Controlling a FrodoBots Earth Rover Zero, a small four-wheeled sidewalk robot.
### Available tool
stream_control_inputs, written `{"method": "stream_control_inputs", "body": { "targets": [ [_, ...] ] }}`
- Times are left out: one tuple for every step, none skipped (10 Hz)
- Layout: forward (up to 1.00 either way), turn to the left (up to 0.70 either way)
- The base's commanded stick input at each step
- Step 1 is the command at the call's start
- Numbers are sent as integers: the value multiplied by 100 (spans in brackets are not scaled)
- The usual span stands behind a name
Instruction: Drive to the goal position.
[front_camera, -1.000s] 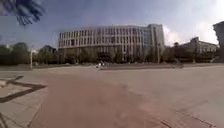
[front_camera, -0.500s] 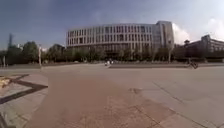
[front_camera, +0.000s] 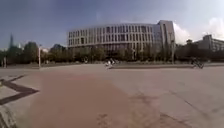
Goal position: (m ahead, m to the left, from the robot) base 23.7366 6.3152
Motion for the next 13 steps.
{"method": "stream_control_inputs", "body": {
  "targets": [
    [100, 4],
    [100, 4],
    [100, 4],
    [100, 4],
    [100, 4],
    [100, 4],
    [100, 4],
    [100, 4],
    [100, 4],
    [100, 4],
    [100, 4],
    [100, 4],
    [100, 4]
  ]
}}
